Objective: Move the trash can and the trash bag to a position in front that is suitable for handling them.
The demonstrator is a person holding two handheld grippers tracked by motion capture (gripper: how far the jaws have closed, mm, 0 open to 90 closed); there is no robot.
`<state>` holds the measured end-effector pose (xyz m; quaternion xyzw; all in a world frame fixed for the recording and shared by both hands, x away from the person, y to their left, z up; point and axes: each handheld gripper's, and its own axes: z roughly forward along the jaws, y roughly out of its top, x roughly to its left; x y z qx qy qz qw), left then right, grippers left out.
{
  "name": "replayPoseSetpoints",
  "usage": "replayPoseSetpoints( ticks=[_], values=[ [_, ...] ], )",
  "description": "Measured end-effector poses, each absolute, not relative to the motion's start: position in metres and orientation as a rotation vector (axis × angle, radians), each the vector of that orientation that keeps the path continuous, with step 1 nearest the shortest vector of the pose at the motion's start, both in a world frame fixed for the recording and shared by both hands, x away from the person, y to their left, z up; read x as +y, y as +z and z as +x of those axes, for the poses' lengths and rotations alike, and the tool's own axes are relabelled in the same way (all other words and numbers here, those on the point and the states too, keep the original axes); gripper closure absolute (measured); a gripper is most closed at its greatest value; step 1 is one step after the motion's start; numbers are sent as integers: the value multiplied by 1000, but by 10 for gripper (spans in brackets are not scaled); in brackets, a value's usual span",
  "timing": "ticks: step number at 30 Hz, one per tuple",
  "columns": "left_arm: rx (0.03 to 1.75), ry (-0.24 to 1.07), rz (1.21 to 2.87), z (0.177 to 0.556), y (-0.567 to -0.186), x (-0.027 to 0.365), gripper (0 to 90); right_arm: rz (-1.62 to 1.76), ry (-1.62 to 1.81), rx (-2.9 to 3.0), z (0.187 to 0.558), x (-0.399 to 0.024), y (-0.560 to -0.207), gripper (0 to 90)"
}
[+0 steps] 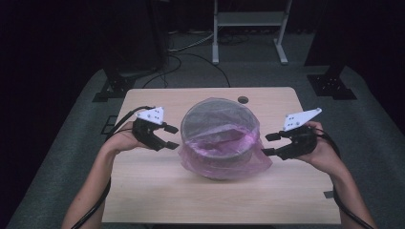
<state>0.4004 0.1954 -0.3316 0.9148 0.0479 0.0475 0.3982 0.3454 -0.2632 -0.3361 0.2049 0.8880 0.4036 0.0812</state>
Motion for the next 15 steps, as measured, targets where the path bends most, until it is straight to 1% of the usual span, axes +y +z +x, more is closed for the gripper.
replayPoseSetpoints(
  ticks=[8, 12, 15],
  values=[
    [139, 152, 2275, 405, -308, 201, 385, 624, 1248, 2607, 352, -267, -316, 430],
    [133, 163, 2253, 413, -291, 193, 384, 635, 1254, 2592, 363, -262, -302, 428],
    [127, 147, 2245, 421, -284, 183, 382, 638, 1280, 2580, 375, -255, -287, 426]
  ],
)
